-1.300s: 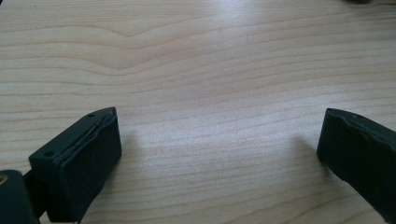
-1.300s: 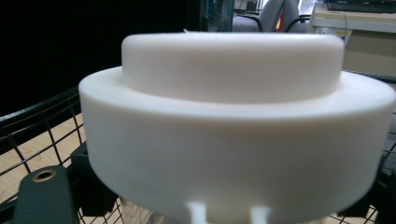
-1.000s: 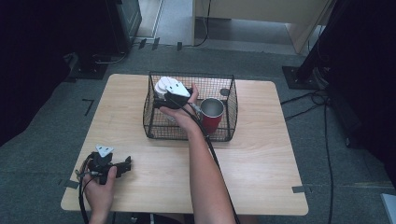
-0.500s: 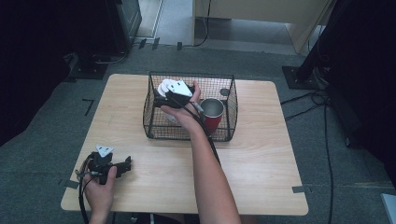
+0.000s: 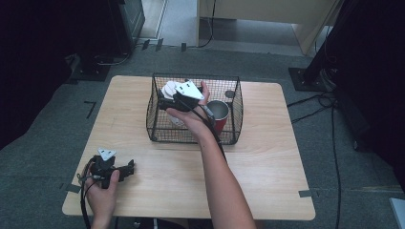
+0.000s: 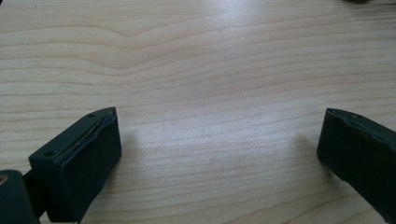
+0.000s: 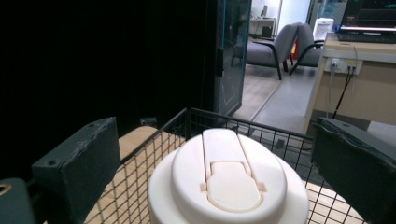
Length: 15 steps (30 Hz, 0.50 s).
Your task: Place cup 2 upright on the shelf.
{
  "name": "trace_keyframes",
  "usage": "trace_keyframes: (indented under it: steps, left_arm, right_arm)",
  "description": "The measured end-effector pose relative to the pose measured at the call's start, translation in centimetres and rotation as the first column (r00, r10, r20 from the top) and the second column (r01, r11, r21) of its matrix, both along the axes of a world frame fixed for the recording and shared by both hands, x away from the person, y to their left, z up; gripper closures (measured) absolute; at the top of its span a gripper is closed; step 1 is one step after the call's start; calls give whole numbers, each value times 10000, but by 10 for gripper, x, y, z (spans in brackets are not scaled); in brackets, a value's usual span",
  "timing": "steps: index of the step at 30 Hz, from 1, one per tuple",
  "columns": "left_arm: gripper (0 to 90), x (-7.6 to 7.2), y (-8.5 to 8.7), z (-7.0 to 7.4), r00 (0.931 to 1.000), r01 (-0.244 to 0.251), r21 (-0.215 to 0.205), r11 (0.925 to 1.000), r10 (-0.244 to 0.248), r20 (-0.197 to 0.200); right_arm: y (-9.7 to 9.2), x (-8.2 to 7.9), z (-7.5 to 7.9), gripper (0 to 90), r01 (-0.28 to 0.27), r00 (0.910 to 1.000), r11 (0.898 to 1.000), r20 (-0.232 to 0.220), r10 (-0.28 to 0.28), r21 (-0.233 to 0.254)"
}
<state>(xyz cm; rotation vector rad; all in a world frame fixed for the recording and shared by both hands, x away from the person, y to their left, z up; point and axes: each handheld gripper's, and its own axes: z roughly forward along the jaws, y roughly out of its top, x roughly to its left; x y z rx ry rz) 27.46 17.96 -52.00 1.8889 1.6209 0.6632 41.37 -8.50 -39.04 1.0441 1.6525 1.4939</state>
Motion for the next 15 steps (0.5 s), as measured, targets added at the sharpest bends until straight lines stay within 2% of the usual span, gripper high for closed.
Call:
trace_keyframes:
  steps: [3,9,15]
  left_arm:
    - [4,0,0,0,10000,-9,-22,10000,9,-1]
    - [4,0,0,0,10000,-16,-17,10000,16,10]
    - [4,0,0,0,10000,-17,-19,10000,17,11]
  right_arm:
    - [-4,-9,6,19,-34,9999,10000,149,35,-63]
    - [-13,-27,15,19,-170,9997,9998,146,169,58]
    - [-29,-49,19,19,-223,9989,9996,418,230,-164]
